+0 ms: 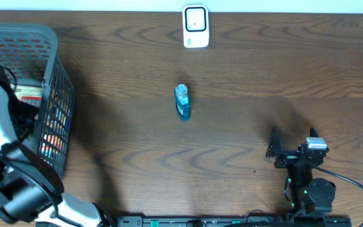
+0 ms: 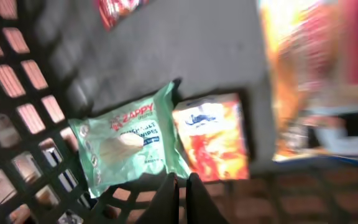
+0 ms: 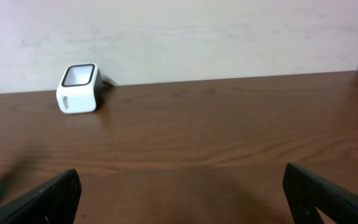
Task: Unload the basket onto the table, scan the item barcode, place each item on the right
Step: 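Reach the left gripper into the basket toward the green wipes pack, then grasp the green wipes pack and lift it out with the left gripper, then carry the wipes pack to the scanner and drop it beside the bottle, then reach the left gripper into the basket and grasp the Kleenex pack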
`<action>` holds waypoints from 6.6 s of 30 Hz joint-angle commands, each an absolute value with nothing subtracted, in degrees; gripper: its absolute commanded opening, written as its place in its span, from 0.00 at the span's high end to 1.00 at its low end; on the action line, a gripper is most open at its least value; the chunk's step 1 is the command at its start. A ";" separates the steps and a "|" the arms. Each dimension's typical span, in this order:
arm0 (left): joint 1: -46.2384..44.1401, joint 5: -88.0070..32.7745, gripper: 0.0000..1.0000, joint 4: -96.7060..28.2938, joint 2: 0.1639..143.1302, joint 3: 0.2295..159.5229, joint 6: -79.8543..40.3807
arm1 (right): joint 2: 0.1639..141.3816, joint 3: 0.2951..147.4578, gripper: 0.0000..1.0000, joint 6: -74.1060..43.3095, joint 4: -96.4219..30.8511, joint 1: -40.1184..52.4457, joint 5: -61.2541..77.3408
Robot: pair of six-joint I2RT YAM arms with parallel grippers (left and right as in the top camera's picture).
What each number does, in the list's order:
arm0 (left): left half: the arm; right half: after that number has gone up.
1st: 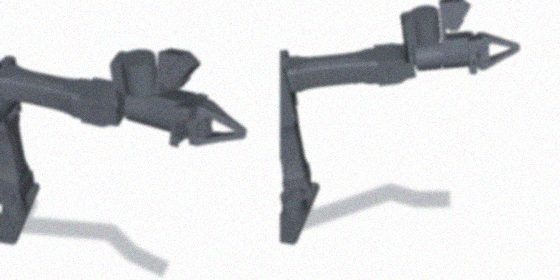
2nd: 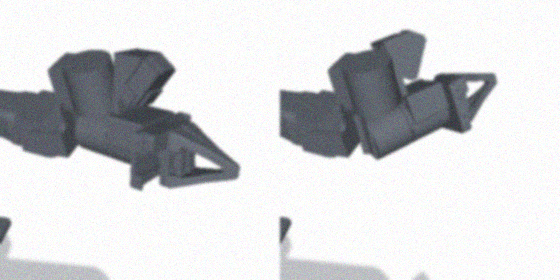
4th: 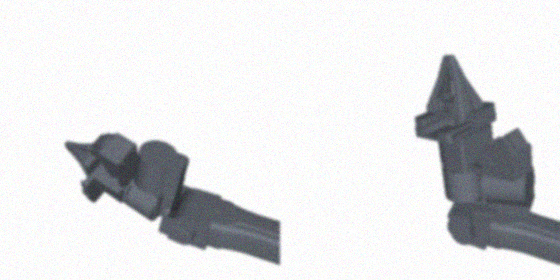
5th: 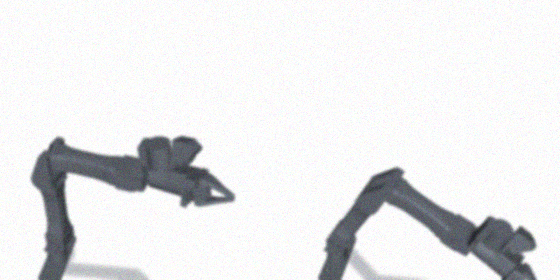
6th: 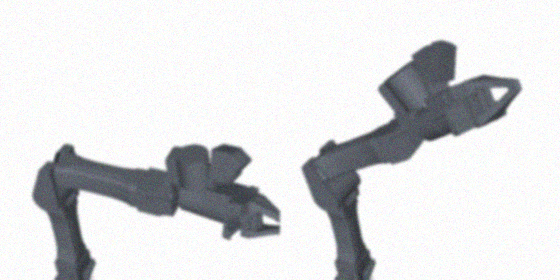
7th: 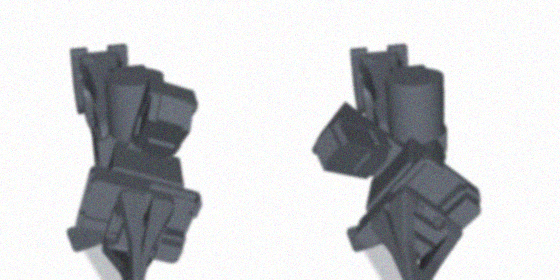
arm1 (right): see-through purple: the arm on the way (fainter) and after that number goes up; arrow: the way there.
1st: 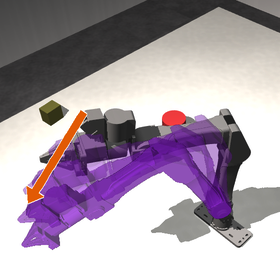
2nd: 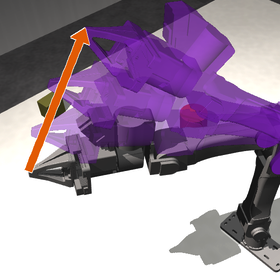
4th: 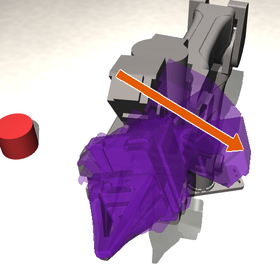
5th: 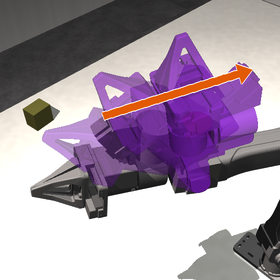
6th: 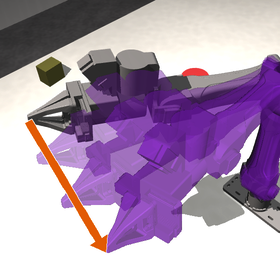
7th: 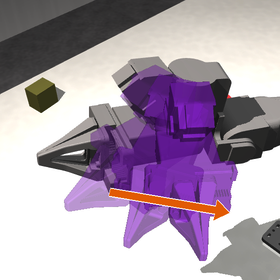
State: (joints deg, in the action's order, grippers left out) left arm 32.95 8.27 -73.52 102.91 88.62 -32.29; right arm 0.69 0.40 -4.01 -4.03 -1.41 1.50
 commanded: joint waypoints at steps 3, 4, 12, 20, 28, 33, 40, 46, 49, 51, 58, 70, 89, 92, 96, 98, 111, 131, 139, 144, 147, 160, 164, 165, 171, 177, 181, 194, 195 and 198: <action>33.21 8.12 0.92 -74.76 97.58 91.15 -31.57 | 0.38 0.32 0.01 -3.33 -4.29 -0.75 1.17; 33.21 8.12 0.75 -75.48 97.56 91.15 -32.27 | 0.38 0.32 0.01 -3.33 -4.27 -0.75 1.17; 33.21 8.12 0.08 -79.61 98.63 85.32 -23.46 | 0.38 0.32 0.01 -3.33 -4.29 -0.75 1.17; 34.17 11.79 0.07 -75.02 98.87 75.16 -12.67 | 0.38 0.32 0.01 -3.33 -4.27 -0.75 1.17; 34.17 13.13 0.06 -65.56 98.87 66.63 -12.01 | 0.38 0.32 0.01 -3.33 -4.27 -0.75 1.17; 34.17 13.08 0.06 -57.54 98.87 60.40 -12.05 | 0.38 0.32 0.01 -3.33 -4.27 -0.75 1.17; 34.17 12.60 0.29 -49.74 98.87 54.22 -12.45 | 0.38 0.32 0.01 -3.33 -4.29 -0.75 1.17; 34.17 12.47 0.92 -49.04 98.85 54.59 -13.58 | 0.38 0.32 0.01 -3.33 -4.27 -0.75 1.17; 34.17 12.47 0.93 -49.25 98.78 55.83 -13.58 | 0.38 0.32 0.01 -3.33 -4.29 -0.75 1.17; 34.17 12.49 0.93 -50.33 98.63 57.78 -13.56 | 0.38 0.32 0.01 -3.33 -4.29 -0.75 1.17; 34.17 12.51 0.93 -60.42 96.14 73.93 -13.56 | 0.38 0.32 0.01 -3.33 -4.29 -0.75 1.17; 34.15 12.43 0.93 -63.99 77.78 93.69 -20.10 | 0.38 0.32 0.01 -3.33 -4.27 -0.75 1.17; -0.64 -18.02 0.93 -53.67 64.51 90.67 -25.47 | 0.38 0.32 0.01 -3.33 -4.27 -0.75 1.17; -7.88 -10.98 0.93 -53.98 67.68 87.96 -25.36 | 0.38 0.32 0.01 -3.33 -4.27 -0.75 1.17; -14.28 -6.13 0.93 -54.06 74.41 83.70 -28.88 | 0.38 0.32 0.01 -3.33 -4.29 -0.75 1.17; -15.62 -4.82 0.93 -54.02 77.65 82.21 -31.94 | 0.38 0.32 0.01 -3.33 -4.27 -0.75 1.17; -18.00 -4.73 0.92 -48.42 105.23 78.70 -54.41 | 0.38 0.32 0.01 -3.33 -4.27 -0.75 1.17; -18.94 2.35 0.01 -45.95 96.99 80.38 -48.10 | 0.38 0.32 0.01 -3.33 -4.27 -0.75 1.17; -18.41 14.66 0.01 -45.95 74.72 80.62 -36.82 | 0.38 0.32 0.01 -3.33 -4.29 -0.75 1.17; -14.72 16.19 0.01 -45.71 65.47 80.64 -33.28 | 0.38 0.32 0.01 -3.33 -4.27 -0.75 1.17; -10.28 16.16 0.01 -45.78 61.21 80.64 -31.27 | 0.38 0.32 0.01 -3.33 -4.27 -0.75 1.17; 10.72 16.16 0.00 -52.05 59.00 80.60 -30.68 | 0.38 0.32 0.01 -3.33 -4.29 -0.75 1.17; 15.68 16.14 0.00 -56.16 62.46 80.60 -30.70 | 0.38 0.32 0.01 -3.33 -4.27 -0.75 1.17; 16.62 16.12 0.00 -56.88 63.37 80.60 -30.70 | 0.38 0.32 0.01 -3.33 -4.27 -0.75 1.17; 22.22 14.50 0.00 -62.13 72.40 80.58 -31.97 | 0.38 0.32 0.01 -3.33 -4.27 -0.75 1.17; 26.50 7.14 0.00 -62.63 82.06 80.58 -31.97 | 0.38 0.32 0.01 -3.33 -4.27 -0.75 1.17; 28.53 7.03 0.00 -62.70 87.31 80.55 -31.97 | 0.38 0.32 0.01 -3.33 -4.27 -0.75 1.17; 32.77 0.32 0.00 -62.76 98.74 80.44 -31.97 | 0.38 0.32 0.01 -3.33 -4.27 -0.75 1.17; 32.77 0.14 0.00 -62.74 99.42 80.34 -31.97 | 0.38 0.32 0.01 -3.33 -4.29 -0.75 1.17; 32.77 -0.08 0.00 -62.70 101.32 79.83 -31.97 | 0.38 0.32 0.01 -3.33 -4.29 -0.75 1.17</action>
State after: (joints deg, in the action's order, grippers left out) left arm 32.53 1.61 -62.57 99.33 79.96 -32.10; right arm 0.69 0.40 -4.01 -4.03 -1.41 1.50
